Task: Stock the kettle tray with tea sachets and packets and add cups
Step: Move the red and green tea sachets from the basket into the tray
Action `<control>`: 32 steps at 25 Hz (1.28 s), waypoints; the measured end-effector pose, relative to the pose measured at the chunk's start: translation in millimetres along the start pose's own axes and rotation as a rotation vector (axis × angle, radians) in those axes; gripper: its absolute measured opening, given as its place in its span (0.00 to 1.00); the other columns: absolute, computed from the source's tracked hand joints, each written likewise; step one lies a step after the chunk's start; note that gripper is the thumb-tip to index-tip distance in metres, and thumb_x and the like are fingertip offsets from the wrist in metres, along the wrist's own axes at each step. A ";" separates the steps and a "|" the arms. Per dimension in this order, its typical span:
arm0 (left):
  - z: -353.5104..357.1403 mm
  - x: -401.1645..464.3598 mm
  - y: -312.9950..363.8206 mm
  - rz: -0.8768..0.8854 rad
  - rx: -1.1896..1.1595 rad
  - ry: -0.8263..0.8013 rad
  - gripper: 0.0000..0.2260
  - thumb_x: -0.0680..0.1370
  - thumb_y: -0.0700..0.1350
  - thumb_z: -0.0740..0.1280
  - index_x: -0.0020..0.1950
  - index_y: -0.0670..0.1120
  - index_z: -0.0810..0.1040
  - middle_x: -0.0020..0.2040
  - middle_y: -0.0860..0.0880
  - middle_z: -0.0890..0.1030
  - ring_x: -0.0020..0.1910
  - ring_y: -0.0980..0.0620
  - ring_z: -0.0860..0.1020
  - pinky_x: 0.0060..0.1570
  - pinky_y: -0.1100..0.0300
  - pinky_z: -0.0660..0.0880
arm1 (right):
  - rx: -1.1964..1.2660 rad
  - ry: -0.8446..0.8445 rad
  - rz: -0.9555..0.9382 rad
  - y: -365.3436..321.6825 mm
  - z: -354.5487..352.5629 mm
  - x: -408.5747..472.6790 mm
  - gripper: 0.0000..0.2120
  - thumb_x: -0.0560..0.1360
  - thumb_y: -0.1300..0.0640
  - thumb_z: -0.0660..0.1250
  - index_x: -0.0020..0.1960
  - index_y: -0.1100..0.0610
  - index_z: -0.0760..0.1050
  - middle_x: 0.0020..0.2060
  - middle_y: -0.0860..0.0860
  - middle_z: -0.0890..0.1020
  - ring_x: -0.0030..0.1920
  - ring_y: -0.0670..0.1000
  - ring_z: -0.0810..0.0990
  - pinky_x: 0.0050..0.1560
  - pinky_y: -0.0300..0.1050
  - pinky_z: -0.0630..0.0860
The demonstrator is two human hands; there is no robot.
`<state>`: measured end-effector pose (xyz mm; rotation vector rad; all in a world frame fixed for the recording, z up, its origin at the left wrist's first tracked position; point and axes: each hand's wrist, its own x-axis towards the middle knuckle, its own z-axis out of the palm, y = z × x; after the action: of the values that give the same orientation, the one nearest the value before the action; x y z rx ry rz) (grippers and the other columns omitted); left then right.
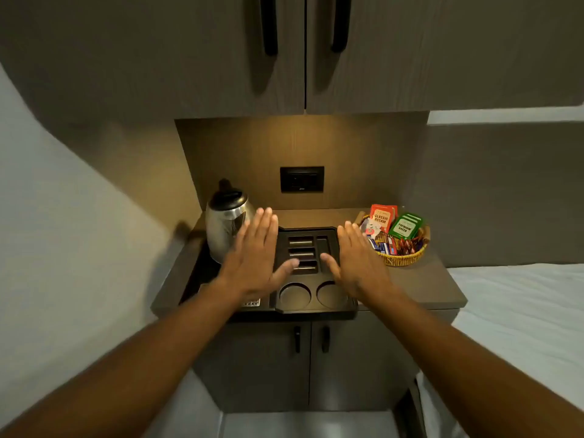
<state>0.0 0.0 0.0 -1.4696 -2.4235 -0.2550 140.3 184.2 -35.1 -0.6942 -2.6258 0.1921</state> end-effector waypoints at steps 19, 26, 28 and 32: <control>154.4 5.1 -27.6 -0.078 -0.311 -0.408 0.40 0.73 0.74 0.40 0.75 0.52 0.32 0.78 0.53 0.34 0.75 0.56 0.32 0.74 0.55 0.36 | 0.007 -0.188 0.569 190.8 61.7 180.1 0.13 0.73 0.60 0.70 0.57 0.60 0.75 0.49 0.59 0.82 0.47 0.59 0.82 0.47 0.55 0.81; 156.0 4.0 -28.4 -0.113 -0.318 -0.427 0.40 0.72 0.75 0.40 0.75 0.54 0.30 0.77 0.54 0.33 0.75 0.57 0.31 0.75 0.53 0.38 | -0.130 -0.334 0.427 206.5 68.1 216.7 0.27 0.72 0.60 0.72 0.68 0.60 0.68 0.63 0.61 0.76 0.62 0.63 0.75 0.60 0.59 0.73; 157.3 3.4 -28.8 -0.114 -0.309 -0.422 0.40 0.72 0.75 0.40 0.75 0.55 0.30 0.77 0.54 0.32 0.74 0.58 0.30 0.75 0.54 0.38 | -0.112 -0.335 0.427 206.2 65.1 220.2 0.23 0.72 0.60 0.72 0.65 0.61 0.72 0.59 0.61 0.78 0.59 0.62 0.77 0.58 0.58 0.75; 158.8 2.1 -29.2 -0.102 -0.288 -0.409 0.39 0.73 0.75 0.40 0.75 0.55 0.31 0.78 0.55 0.33 0.73 0.60 0.29 0.74 0.55 0.37 | 0.002 -0.398 0.490 208.4 47.3 222.4 0.08 0.73 0.60 0.71 0.51 0.61 0.79 0.48 0.60 0.83 0.48 0.58 0.82 0.52 0.56 0.79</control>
<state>-51.8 35.9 -148.6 -1.6540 -2.8919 -0.3706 36.7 474.5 -47.0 -1.4185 -2.7621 0.5203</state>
